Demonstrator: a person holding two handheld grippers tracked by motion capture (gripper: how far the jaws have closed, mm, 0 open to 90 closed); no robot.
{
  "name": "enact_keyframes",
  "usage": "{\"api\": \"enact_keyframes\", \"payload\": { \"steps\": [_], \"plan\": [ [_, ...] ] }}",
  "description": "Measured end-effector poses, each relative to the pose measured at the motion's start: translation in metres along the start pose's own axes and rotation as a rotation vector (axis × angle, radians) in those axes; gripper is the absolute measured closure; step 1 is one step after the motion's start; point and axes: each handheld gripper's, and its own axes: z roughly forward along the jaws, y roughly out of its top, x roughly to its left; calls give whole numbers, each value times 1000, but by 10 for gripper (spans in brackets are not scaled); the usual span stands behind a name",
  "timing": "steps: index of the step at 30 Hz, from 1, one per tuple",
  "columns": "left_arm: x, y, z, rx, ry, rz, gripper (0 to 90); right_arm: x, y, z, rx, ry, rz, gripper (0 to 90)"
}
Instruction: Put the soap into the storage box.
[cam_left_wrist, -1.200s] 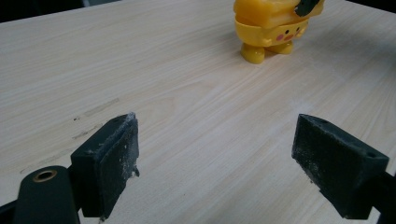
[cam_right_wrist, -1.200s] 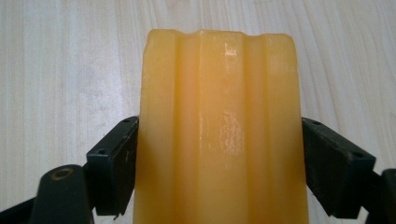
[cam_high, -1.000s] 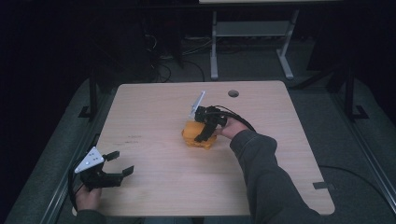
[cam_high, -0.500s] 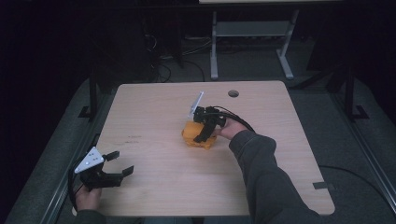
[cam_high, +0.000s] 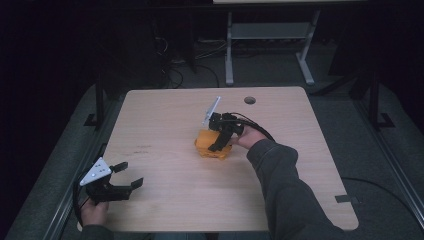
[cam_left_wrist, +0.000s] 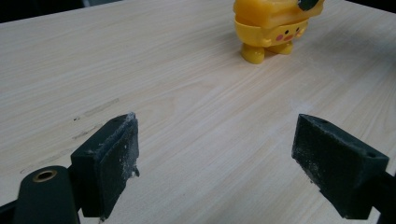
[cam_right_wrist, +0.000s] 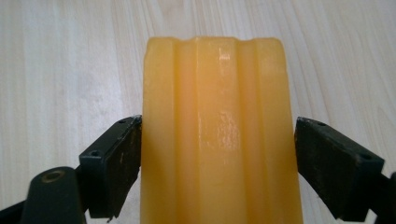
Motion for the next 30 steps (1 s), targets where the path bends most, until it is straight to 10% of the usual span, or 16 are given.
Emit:
{"api": "enact_keyframes", "payload": {
  "steps": [30],
  "plan": [
    [0,0,1,2,1,0,143,5,-11,-38,-78,-56,17,170]
  ]
}}
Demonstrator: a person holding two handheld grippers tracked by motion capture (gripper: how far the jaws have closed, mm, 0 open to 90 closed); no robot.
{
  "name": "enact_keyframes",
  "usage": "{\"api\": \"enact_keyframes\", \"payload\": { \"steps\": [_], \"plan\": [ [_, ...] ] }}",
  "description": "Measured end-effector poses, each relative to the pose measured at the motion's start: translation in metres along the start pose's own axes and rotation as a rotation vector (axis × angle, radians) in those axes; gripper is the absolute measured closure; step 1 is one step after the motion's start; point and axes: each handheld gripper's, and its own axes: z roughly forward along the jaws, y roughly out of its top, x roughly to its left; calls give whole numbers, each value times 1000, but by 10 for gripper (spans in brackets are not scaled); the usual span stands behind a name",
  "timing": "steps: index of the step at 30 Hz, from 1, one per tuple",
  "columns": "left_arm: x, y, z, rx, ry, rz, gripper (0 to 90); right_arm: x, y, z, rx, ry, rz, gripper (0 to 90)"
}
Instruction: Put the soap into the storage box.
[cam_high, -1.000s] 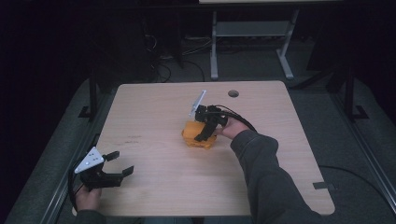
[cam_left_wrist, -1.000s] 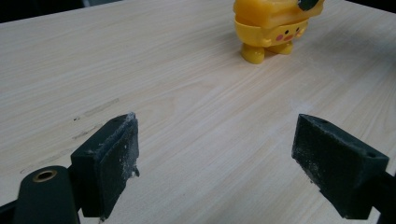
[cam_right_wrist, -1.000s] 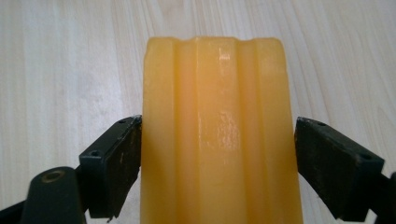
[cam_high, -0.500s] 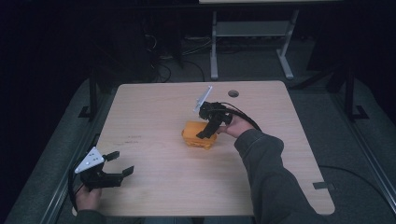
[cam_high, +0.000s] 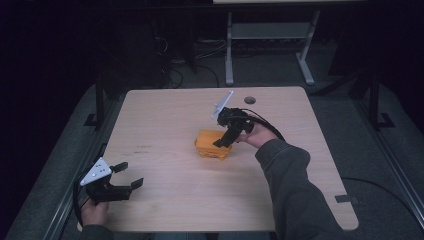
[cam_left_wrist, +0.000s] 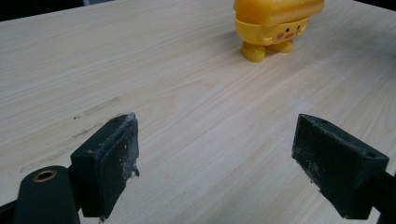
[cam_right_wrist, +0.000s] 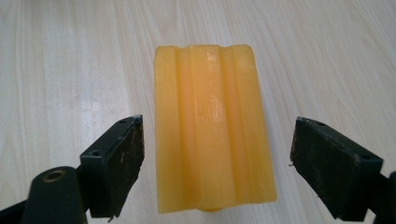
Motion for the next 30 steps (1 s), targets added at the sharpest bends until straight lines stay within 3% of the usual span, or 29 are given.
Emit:
{"api": "enact_keyframes", "payload": {
  "steps": [30],
  "plan": [
    [-1,0,1,12,0,6,143,4,-34,-24,-30,-18,66,193]
  ]
}}
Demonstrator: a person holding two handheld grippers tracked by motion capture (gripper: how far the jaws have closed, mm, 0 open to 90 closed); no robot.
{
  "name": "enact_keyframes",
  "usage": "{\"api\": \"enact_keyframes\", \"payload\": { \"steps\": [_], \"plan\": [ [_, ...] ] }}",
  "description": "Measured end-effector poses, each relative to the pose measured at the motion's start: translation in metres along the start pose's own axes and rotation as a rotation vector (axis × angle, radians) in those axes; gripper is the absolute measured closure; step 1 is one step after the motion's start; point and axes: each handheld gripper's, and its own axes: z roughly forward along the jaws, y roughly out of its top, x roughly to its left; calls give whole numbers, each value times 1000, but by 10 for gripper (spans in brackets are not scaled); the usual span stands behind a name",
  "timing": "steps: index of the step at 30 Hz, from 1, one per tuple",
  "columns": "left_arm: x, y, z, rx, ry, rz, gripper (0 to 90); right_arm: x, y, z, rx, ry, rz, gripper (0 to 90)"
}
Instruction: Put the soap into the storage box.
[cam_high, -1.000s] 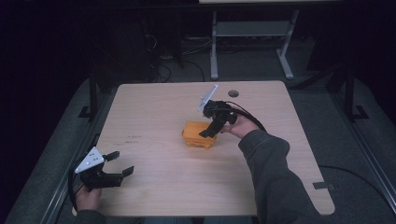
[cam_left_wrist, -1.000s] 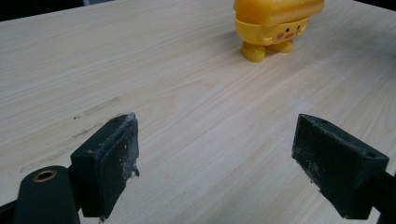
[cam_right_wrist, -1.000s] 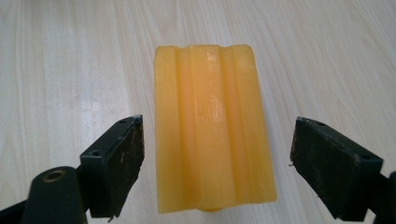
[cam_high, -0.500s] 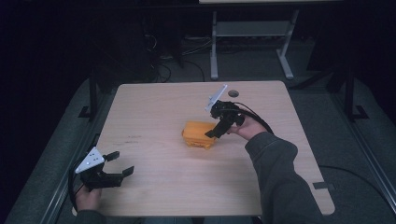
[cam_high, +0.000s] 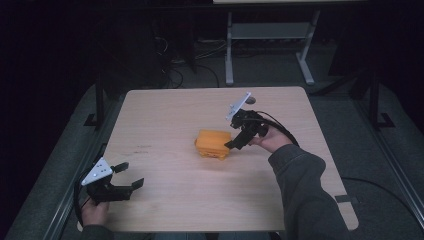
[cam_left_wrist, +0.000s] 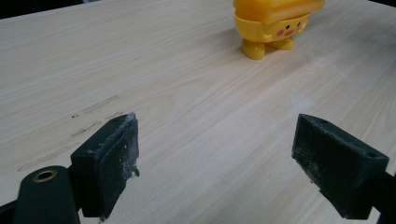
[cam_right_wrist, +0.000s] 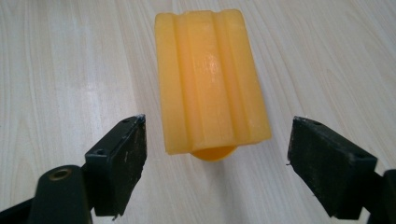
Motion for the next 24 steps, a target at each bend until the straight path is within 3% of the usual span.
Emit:
{"api": "enact_keyframes", "payload": {
  "steps": [14,24],
  "plan": [
    [-1,0,1,1,1,0,143,1,-18,-7,16,-13,31,190],
    [-1,0,1,4,3,-2,143,4,-25,-11,-2,-16,35,195]
  ]
}}
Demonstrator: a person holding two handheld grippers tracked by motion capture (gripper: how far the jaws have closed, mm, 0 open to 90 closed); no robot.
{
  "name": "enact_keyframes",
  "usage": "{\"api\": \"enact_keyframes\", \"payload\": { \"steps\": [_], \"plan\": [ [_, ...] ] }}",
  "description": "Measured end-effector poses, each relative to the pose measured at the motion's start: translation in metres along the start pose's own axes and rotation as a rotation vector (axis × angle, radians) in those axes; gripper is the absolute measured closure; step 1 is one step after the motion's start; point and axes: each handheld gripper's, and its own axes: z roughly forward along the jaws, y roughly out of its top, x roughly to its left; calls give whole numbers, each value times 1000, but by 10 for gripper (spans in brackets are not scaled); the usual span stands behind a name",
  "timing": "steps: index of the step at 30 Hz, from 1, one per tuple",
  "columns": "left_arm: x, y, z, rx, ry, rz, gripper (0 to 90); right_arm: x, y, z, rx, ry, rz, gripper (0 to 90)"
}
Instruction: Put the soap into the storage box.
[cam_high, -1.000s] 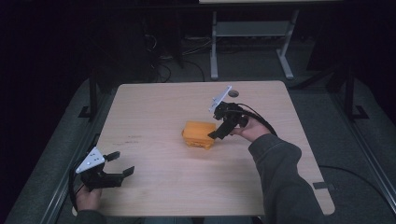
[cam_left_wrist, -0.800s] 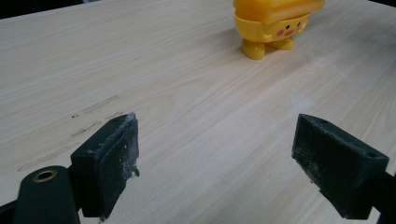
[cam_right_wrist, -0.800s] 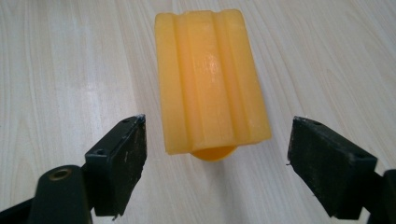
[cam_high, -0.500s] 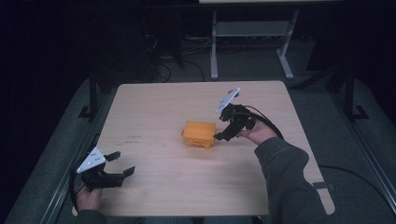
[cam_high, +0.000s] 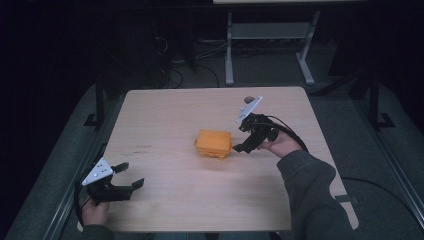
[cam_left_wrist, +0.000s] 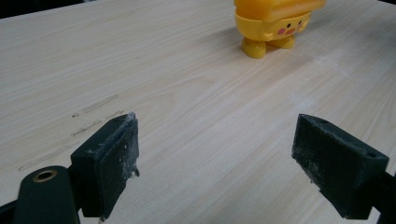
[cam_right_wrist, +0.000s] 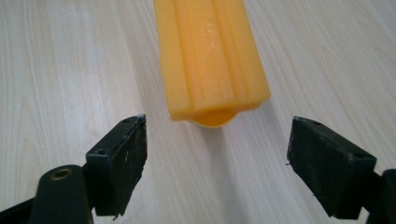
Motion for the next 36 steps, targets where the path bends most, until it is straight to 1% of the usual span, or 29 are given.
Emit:
{"api": "enact_keyframes", "payload": {
  "steps": [5,6,7,8,11,12,13,14,16,18,20,22,23,29,33,36],
  "plan": [
    [0,-1,1,6,0,-3,143,-1,-6,-2,-1,-2,12,195],
    [0,-1,1,6,1,-4,143,0,-9,-5,-7,-7,15,193],
    [0,-1,1,6,2,-4,143,0,-9,-5,-7,-2,18,189],
    [0,-1,1,7,2,-3,143,0,-10,-6,-2,-8,22,187],
    [0,-1,1,7,1,-4,143,0,-13,-10,-7,-6,22,187],
    [0,-1,1,7,1,-5,143,1,-13,-11,-7,-2,38,184],
    [0,-1,0,7,1,-3,143,0,-14,-12,-9,-7,27,183],
    [0,-1,0,7,1,-3,143,0,-15,-13,-8,-7,33,183],
    [0,-1,0,7,0,-3,143,2,-18,-15,-24,-5,42,184],
    [0,-1,0,7,1,-2,143,2,-22,-15,-28,-9,44,184],
    [0,-1,0,7,2,-2,143,3,-27,-14,-30,-3,57,183],
    [0,-1,0,7,3,-1,143,3,-30,-13,-13,7,60,175],
    [0,-1,0,7,3,-2,143,4,-32,-13,-15,-4,58,175],
    [0,-1,1,7,3,-2,143,6,-41,-14,-22,4,77,177],
    [0,-1,0,8,4,-5,143,7,-45,-15,-6,-1,79,172],
    [0,-1,1,7,4,-5,143,8,-50,-17,-27,-2,89,173]
  ]
}}
